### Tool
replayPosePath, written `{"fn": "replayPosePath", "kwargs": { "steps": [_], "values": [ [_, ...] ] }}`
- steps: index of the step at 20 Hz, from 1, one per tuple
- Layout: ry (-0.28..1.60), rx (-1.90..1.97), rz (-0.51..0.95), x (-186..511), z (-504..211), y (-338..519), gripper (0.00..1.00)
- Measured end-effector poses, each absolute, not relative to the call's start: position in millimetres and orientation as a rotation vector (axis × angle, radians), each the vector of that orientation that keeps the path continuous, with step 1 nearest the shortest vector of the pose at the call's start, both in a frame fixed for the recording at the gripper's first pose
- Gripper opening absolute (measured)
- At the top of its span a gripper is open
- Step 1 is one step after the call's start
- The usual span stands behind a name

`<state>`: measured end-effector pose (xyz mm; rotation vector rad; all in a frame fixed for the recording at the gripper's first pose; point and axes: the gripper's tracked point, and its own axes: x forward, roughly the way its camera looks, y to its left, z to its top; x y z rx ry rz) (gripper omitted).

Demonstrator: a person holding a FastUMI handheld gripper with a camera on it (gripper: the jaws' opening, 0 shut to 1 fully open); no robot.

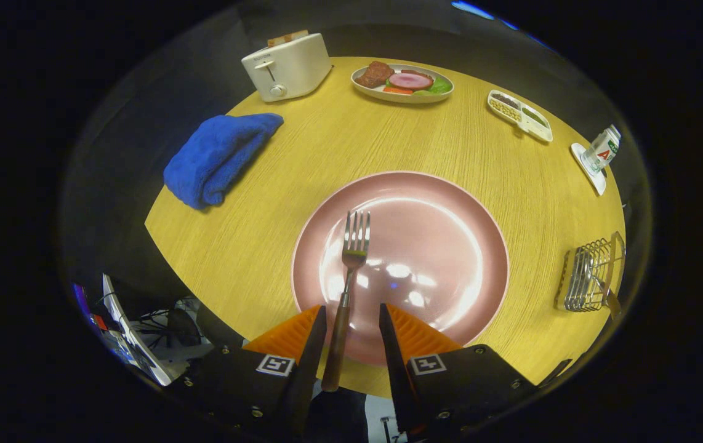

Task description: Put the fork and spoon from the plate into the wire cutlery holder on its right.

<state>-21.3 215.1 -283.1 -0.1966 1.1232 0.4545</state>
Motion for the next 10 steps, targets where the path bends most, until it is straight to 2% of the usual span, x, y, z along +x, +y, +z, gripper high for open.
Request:
{"fn": "replayPosePath", "kwargs": {
  "steps": [2,4,6,9,10],
  "values": [
    [1.156,-0.17,0.46,-22.4,-294.5,221.7,0.3],
    [1.169,-0.18,0.461,-23.9,-305.4,220.5,0.32],
    [1.181,-0.129,0.493,-27.3,-301.6,227.3,0.1],
    [1.162,-0.089,0.51,-20.4,-297.5,228.5,0.1],
    [1.154,-0.065,0.5,-21.4,-293.2,226.8,0.01]
  ]
}}
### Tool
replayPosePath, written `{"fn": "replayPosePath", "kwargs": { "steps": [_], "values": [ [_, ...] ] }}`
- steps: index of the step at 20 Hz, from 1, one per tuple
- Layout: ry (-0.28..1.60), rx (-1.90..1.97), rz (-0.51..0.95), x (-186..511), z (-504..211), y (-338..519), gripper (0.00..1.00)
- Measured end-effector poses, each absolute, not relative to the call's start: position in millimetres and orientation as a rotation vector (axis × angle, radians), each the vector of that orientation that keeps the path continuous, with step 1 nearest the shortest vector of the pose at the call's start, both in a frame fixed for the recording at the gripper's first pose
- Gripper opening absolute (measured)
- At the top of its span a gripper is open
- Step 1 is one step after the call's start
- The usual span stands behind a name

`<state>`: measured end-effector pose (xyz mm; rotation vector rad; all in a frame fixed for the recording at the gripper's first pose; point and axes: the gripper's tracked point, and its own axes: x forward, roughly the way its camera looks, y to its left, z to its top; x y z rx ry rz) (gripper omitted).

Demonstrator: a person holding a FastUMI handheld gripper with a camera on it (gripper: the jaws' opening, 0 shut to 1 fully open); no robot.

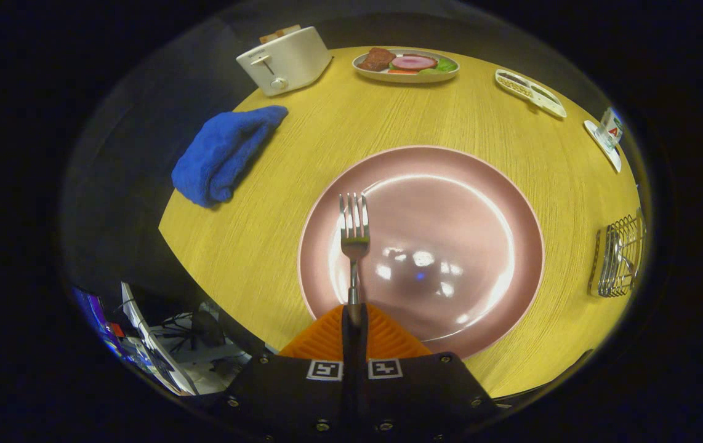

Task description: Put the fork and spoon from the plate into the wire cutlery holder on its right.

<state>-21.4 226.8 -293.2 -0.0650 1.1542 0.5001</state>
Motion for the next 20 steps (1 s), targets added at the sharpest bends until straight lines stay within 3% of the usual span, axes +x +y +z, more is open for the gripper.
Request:
{"fn": "replayPosePath", "kwargs": {
  "steps": [9,16,20],
  "values": [
    [1.073,0.093,0.464,-4.8,-235.3,185.5,0.01],
    [0.963,0.151,0.349,23.9,-157.9,83.9,0.01],
    [0.983,0.106,0.253,23.1,-149.7,11.6,0.01]
  ]
}}
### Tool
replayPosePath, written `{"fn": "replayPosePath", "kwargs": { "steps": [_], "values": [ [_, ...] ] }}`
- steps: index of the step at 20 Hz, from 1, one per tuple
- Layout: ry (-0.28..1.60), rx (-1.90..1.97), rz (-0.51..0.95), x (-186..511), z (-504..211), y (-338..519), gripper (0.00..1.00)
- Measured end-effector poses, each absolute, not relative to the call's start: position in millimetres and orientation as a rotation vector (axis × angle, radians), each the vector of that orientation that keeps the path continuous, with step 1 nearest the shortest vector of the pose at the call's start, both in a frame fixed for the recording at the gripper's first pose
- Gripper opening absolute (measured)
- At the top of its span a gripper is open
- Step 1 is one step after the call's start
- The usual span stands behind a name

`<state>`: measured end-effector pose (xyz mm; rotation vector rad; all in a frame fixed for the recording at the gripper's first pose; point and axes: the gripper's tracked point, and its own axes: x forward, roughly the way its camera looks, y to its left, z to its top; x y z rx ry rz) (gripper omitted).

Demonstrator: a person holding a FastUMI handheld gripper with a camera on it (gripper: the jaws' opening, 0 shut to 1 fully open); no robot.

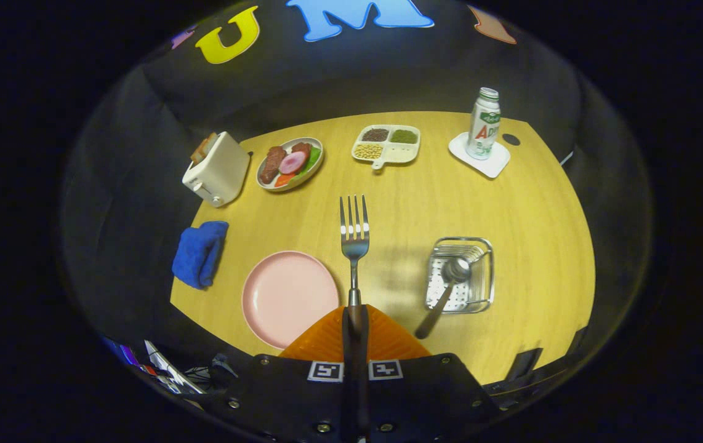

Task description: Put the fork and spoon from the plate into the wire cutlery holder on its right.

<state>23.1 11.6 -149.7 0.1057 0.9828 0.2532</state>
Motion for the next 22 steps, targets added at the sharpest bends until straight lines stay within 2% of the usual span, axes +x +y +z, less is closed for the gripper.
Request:
{"fn": "replayPosePath", "kwargs": {
  "steps": [7,16,22],
  "values": [
    [1.146,0.006,0.186,1.2,-177.3,-61.6,0.01],
    [1.411,-0.029,0.237,1.0,-193.0,-75.1,0.01],
    [1.554,-0.058,0.219,2.0,-190.6,-86.5,0.01]
  ]
}}
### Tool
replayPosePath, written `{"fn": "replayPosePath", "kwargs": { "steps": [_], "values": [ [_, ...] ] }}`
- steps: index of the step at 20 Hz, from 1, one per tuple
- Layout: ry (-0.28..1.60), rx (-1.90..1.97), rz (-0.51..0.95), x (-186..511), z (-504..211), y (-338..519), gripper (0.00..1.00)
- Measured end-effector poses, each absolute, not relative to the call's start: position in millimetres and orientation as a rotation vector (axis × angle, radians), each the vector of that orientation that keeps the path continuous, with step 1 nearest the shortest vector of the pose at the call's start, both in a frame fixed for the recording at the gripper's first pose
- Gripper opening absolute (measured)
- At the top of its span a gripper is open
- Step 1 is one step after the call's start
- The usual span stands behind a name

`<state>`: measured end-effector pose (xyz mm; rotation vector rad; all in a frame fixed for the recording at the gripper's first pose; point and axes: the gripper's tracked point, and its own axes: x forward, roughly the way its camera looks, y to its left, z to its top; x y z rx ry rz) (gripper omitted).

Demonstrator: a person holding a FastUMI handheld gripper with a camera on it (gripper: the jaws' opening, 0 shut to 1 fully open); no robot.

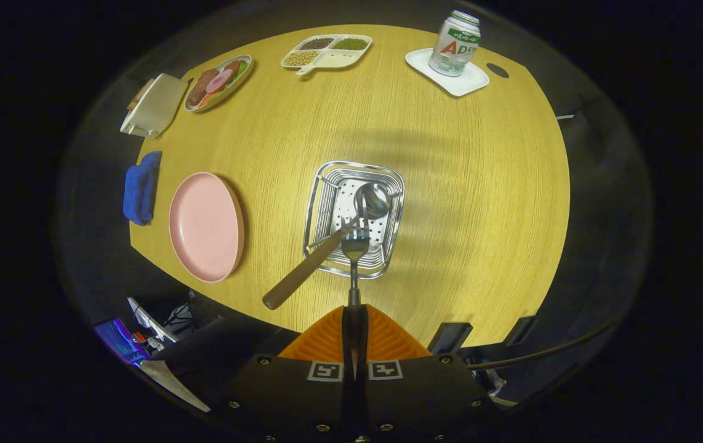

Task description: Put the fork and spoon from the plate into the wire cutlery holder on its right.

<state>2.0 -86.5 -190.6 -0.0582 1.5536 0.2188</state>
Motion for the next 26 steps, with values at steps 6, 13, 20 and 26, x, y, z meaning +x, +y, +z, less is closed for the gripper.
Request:
{"fn": "replayPosePath", "kwargs": {
  "steps": [6,13,20,26],
  "values": [
    [1.645,-0.072,0.212,13.5,-187.6,-87.0,0.03],
    [1.626,-0.068,0.207,21.0,-186.0,-84.0,0.15],
    [1.581,0.003,0.196,7.3,-168.2,-86.8,0.17],
    [1.461,0.084,0.208,1.4,-145.8,-78.5,0.17]
  ]
}}
